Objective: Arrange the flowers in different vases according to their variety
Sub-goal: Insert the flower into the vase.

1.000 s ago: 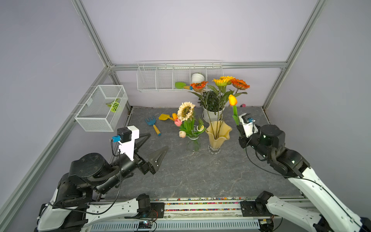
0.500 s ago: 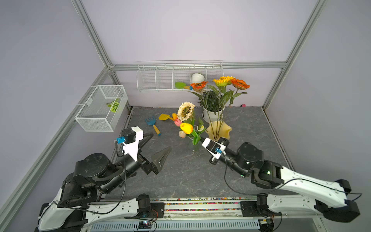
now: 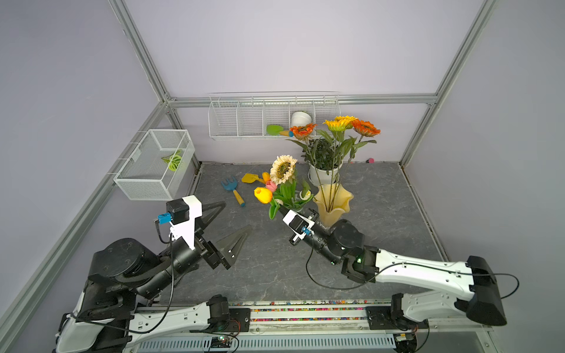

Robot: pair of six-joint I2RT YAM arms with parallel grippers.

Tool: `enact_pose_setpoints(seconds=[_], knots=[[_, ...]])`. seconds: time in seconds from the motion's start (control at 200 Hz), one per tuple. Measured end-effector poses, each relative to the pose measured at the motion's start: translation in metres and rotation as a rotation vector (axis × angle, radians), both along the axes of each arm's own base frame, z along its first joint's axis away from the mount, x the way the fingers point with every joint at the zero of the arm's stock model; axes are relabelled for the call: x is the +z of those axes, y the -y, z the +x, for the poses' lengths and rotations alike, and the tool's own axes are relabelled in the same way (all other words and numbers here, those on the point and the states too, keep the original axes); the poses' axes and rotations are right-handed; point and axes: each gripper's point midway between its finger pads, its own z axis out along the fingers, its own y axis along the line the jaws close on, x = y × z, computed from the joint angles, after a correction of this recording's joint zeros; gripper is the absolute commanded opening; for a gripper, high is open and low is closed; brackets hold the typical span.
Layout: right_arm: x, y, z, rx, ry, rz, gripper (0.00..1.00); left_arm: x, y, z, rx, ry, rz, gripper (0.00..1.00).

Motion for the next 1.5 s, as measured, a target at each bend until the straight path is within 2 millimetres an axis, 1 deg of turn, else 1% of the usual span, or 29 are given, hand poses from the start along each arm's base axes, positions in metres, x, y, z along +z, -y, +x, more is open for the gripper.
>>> enact_pose_setpoints(seconds=[0.11, 0.225, 0.425, 0.6, 0.72, 0.795, 0.92, 1.07, 1.16, 1.225, 1.499], knots=[[0.000, 0.005, 0.019, -0.037, -0.013, 0.033, 0.00, 0.004, -0.002, 0.000, 0.000, 0.009, -0.003, 1.00], [-0.004, 0.007, 0.033, -0.064, -0.018, 0.052, 0.00, 0.006, -0.001, 0.000, 0.001, 0.020, 0.004, 1.00], [-0.018, 0.001, 0.049, -0.084, -0.024, 0.039, 0.00, 0.005, 0.000, 0.000, 0.002, 0.032, 0.017, 1.00], [-0.023, -0.002, 0.052, -0.093, -0.004, 0.027, 0.00, 0.005, 0.000, 0.000, 0.002, 0.037, 0.021, 1.00], [-0.023, 0.000, 0.053, -0.110, 0.021, 0.028, 0.00, 0.005, 0.000, 0.000, 0.002, 0.039, 0.022, 1.00], [-0.026, 0.001, 0.056, -0.123, 0.030, 0.033, 0.00, 0.006, 0.000, 0.000, 0.003, 0.041, 0.021, 1.00], [-0.041, 0.000, 0.064, -0.144, 0.031, 0.026, 0.00, 0.006, 0.000, 0.000, 0.003, 0.043, 0.022, 1.00], [-0.066, -0.007, 0.075, -0.167, 0.026, 0.000, 0.00, 0.007, 0.000, 0.000, 0.003, 0.047, 0.021, 1.00], [-0.072, -0.010, 0.079, -0.177, 0.033, -0.001, 0.00, 0.008, 0.000, 0.000, 0.003, 0.052, 0.021, 1.00], [-0.073, -0.011, 0.079, -0.180, 0.040, 0.002, 0.00, 0.008, 0.001, 0.000, 0.003, 0.055, 0.025, 1.00], [-0.062, -0.007, 0.078, -0.183, 0.062, 0.038, 0.00, 0.007, 0.008, 0.002, 0.003, 0.063, 0.046, 1.00]])
